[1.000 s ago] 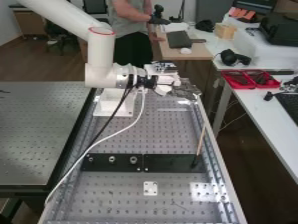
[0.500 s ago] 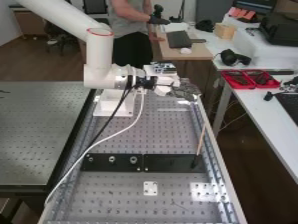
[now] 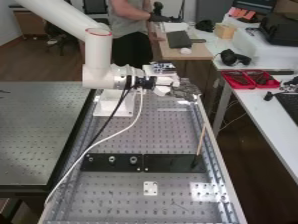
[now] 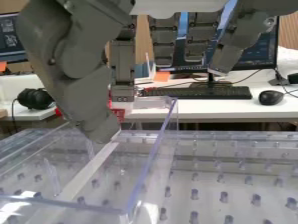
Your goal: Grab the pcb board and place it in the clear container
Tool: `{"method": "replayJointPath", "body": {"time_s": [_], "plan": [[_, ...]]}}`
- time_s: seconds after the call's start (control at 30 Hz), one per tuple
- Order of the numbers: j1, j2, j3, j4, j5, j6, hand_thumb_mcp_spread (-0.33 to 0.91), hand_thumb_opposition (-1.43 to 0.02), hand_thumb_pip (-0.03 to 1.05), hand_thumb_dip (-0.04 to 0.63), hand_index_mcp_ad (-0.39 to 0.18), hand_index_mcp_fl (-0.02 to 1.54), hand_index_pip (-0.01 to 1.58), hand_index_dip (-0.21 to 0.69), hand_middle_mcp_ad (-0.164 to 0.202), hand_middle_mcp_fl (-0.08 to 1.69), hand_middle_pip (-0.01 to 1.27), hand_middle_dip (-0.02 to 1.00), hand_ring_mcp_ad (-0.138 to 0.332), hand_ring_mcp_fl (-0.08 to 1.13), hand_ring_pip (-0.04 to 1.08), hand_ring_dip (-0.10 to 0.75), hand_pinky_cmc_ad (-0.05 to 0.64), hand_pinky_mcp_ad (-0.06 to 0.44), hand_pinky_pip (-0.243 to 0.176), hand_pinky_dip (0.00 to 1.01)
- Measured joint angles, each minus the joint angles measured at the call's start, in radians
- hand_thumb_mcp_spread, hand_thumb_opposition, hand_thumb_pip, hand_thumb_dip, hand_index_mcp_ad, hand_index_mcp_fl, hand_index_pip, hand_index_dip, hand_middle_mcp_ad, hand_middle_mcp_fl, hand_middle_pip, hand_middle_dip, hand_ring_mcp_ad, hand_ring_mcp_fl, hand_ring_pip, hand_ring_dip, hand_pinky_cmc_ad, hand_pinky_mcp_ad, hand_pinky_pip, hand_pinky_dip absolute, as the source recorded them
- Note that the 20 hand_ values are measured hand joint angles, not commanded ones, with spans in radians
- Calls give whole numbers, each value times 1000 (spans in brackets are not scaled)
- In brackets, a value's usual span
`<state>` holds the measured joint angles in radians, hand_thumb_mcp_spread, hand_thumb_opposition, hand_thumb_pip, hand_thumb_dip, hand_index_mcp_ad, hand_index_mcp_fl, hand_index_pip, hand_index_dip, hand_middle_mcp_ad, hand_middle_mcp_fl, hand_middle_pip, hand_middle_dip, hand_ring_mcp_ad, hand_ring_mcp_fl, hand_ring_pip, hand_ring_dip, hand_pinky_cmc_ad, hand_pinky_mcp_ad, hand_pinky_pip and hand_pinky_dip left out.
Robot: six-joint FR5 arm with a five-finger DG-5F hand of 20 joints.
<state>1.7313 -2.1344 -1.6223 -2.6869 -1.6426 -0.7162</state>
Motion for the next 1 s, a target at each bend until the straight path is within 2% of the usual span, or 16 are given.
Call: {"method": "replayJointPath", "body": {"time_s": [0.07, 0.17, 0.27, 0.4, 0.5, 0.67, 0.77, 0.83, 0.93, 1.0], "plan": [[-2, 12, -3, 14, 2, 0, 393, -881, 733, 265, -131, 77, 1398, 14, 87, 10, 140, 140, 141, 0, 86, 12, 295, 166, -63, 431], [-6, 18, -5, 28, 5, 6, 393, -881, 733, 265, -131, 185, 1405, 10, 87, 7, 140, 140, 141, 0, 86, 16, 295, 166, -63, 431], [-9, 18, -4, 22, 7, 7, 393, -881, 733, 265, -131, 255, 1433, 12, 87, 7, 140, 140, 141, 0, 86, 16, 295, 166, -63, 431], [-10, 18, -7, 4, 7, -3, 393, -881, 733, 265, -131, 442, 1494, 12, 87, 10, 140, 140, 140, 0, 87, 16, 295, 166, -63, 438], [-11, 27, -21, 1, 9, -11, 391, -881, 733, 265, -131, 475, 1506, 2, 87, 10, 140, 140, 140, 0, 87, 16, 295, 166, -63, 445], [-12, 44, -34, 4, 18, -9, 389, -881, 733, 265, -131, 475, 1504, 5, 91, 7, 140, 140, 143, 0, 87, 16, 295, 166, -63, 447], [-17, 72, -52, 8, 26, -4, 379, -881, 733, 265, -131, 408, 1477, 7, 87, 10, 140, 140, 143, 0, 87, 12, 297, 166, -63, 447], [-23, 102, -73, 11, 32, 0, 377, -881, 717, 265, -131, 321, 1393, 7, 87, 10, 140, 140, 143, 0, 87, 16, 297, 166, -63, 447], [-34, 159, -108, 14, 43, 3, 363, -881, 691, 265, -131, 269, 1271, 10, 87, 10, 140, 140, 145, 0, 87, 16, 302, 166, -70, 461], [-45, 203, -134, 12, 56, 7, 356, -881, 684, 265, -131, 237, 1117, 12, 89, 10, 140, 140, 145, 0, 87, 16, 312, 168, -75, 473]]}}
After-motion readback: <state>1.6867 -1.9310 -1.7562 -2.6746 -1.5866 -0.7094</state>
